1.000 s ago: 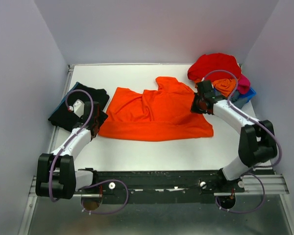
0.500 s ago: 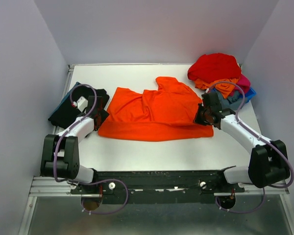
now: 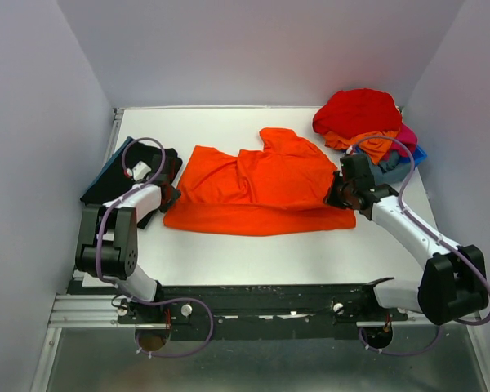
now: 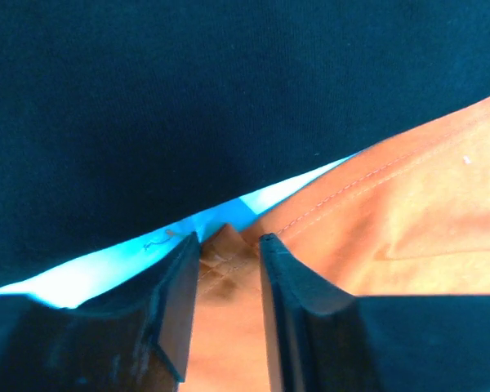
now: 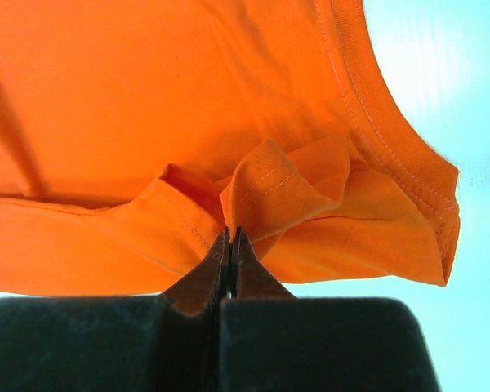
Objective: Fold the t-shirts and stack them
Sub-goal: Flatten out the tshirt
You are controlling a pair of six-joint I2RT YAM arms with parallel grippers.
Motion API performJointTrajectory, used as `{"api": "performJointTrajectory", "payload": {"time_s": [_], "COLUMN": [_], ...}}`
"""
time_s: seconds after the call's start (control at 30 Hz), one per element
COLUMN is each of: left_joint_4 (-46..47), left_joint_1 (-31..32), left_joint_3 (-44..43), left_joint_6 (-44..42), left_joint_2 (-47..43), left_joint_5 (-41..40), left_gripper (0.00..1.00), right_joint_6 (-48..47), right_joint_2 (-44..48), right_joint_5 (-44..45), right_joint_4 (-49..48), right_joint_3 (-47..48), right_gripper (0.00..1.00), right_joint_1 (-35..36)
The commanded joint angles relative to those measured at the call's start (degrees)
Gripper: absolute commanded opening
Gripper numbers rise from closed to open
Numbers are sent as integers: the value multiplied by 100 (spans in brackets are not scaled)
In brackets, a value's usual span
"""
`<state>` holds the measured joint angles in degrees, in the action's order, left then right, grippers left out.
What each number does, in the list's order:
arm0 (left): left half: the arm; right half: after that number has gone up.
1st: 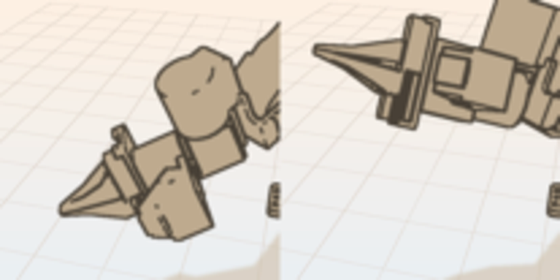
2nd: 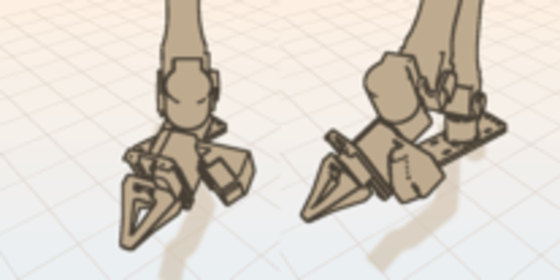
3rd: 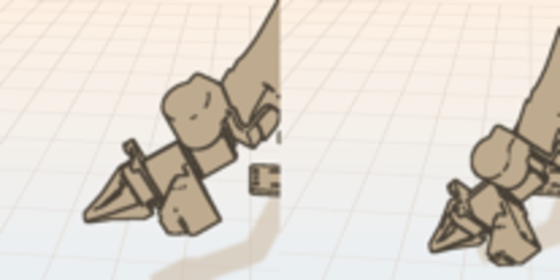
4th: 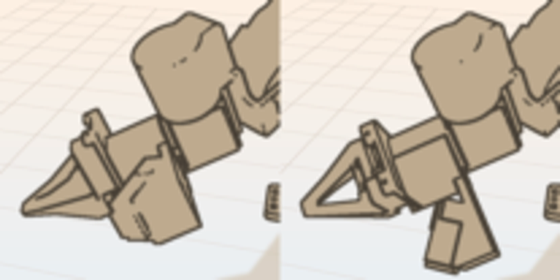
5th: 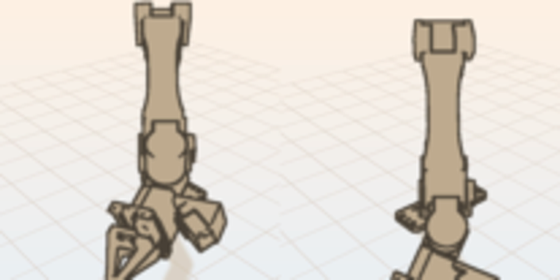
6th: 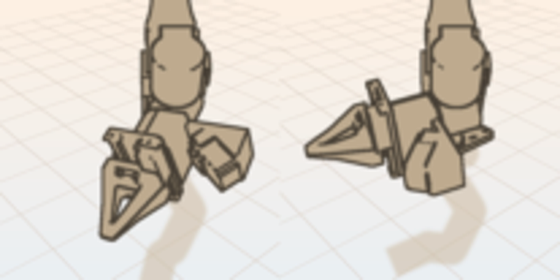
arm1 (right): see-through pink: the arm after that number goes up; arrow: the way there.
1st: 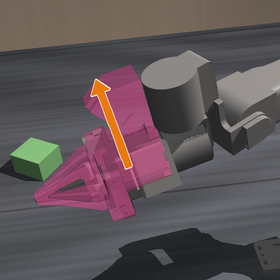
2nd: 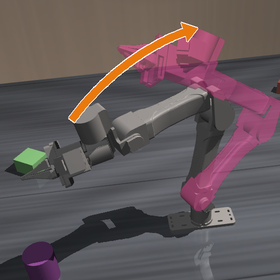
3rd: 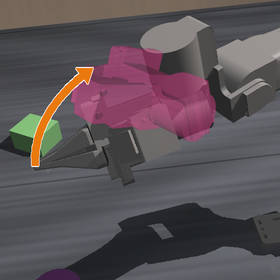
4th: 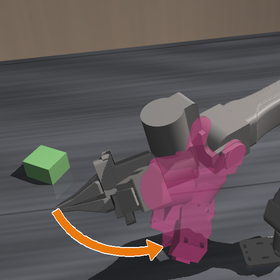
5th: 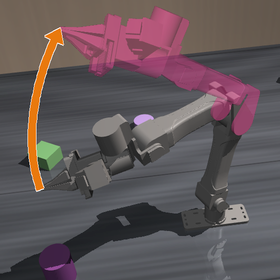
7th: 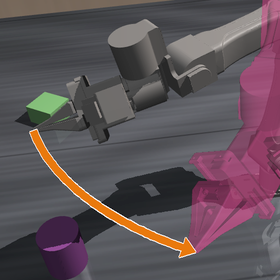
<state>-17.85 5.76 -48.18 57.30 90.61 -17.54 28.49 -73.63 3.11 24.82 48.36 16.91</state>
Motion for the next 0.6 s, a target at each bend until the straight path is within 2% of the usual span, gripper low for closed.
{"api": "performJointTrajectory", "payload": {"time_s": [0.0,0.07,0.1,0.27,0.4,0.5,0.57], "left_joint_4": [-413,-439,-509,-614,-764,-659,-615], "left_joint_1": [65,57,57,83,145,145,171], "left_joint_3": [-86,-103,-112,-121,-200,-148,-104], "left_joint_6": [53,62,80,97,97,115,80], "left_joint_2": [177,142,89,-306,-640,-974,-1185], "left_joint_5": [-100,-162,-240,-425,-478,-216,-171], "left_gripper": [33,16,11,1,0,0,7], "right_joint_6": [78,69,78,60,34,-1,-63], "right_joint_2": [182,217,226,322,489,656,753], "right_joint_5": [-57,-48,-30,101,329,532,602], "right_joint_4": [-109,-144,-135,-30,128,304,392], "right_joint_3": [-204,-256,-248,-152,85,349,481], "right_gripper": [1,1,1,1,1,1,1], "right_joint_1": [41,32,41,32,32,41,32]}}
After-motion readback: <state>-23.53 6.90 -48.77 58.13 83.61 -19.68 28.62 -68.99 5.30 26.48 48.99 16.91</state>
